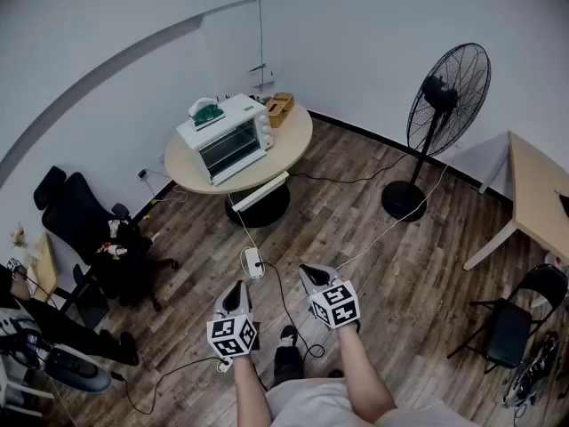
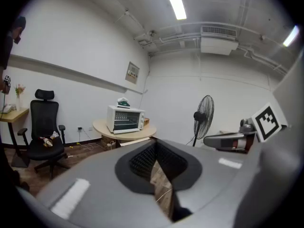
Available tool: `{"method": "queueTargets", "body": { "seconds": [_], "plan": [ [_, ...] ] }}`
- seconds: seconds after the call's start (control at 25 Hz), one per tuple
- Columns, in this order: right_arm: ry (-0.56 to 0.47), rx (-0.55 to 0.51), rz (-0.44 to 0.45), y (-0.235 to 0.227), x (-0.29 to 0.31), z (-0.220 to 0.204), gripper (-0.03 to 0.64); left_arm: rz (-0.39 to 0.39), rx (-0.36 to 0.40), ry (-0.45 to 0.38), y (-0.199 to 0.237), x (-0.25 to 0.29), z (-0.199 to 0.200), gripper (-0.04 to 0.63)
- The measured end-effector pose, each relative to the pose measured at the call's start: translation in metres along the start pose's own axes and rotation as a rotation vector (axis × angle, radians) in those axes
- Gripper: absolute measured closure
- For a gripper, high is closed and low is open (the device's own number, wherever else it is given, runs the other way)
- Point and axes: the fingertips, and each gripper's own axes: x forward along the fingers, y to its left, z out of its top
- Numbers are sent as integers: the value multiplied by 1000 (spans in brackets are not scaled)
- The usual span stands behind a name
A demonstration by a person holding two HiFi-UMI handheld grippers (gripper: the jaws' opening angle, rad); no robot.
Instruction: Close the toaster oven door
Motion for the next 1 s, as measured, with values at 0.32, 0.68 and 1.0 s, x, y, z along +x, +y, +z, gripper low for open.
{"method": "queueTargets", "body": {
  "seconds": [0.32, 0.68, 1.0],
  "plan": [
    [9, -13, -50, -26, 33, -1, 615, 3, -9, -8, 24, 38, 5, 537],
    [-41, 101, -63, -74, 99, 42, 615, -59, -90, -18, 78, 146, 45, 537],
    [10, 90, -110, -93, 163, 56, 615, -115, -103, 7, 118, 213, 66, 537]
  ]
}}
